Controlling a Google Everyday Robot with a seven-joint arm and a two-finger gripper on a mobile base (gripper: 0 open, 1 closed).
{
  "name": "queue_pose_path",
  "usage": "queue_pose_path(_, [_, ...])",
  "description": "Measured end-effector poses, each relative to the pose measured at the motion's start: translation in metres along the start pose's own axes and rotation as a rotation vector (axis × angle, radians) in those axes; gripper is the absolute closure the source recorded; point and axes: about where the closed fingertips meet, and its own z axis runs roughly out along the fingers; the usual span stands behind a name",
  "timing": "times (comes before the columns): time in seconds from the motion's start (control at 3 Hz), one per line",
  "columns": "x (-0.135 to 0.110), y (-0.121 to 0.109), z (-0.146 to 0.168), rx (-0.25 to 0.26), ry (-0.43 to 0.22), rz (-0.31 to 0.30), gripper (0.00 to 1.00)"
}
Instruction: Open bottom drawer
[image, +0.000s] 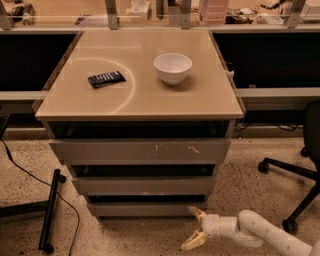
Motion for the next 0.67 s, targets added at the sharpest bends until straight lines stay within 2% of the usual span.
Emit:
queue_pose_path(0.33, [-0.001,-0.023,0.018,-0.005,0.013,-0.029,0.00])
queue_pose_path(0.67, [-0.009,-0.052,0.030,0.016,0.051,-0.056,0.00])
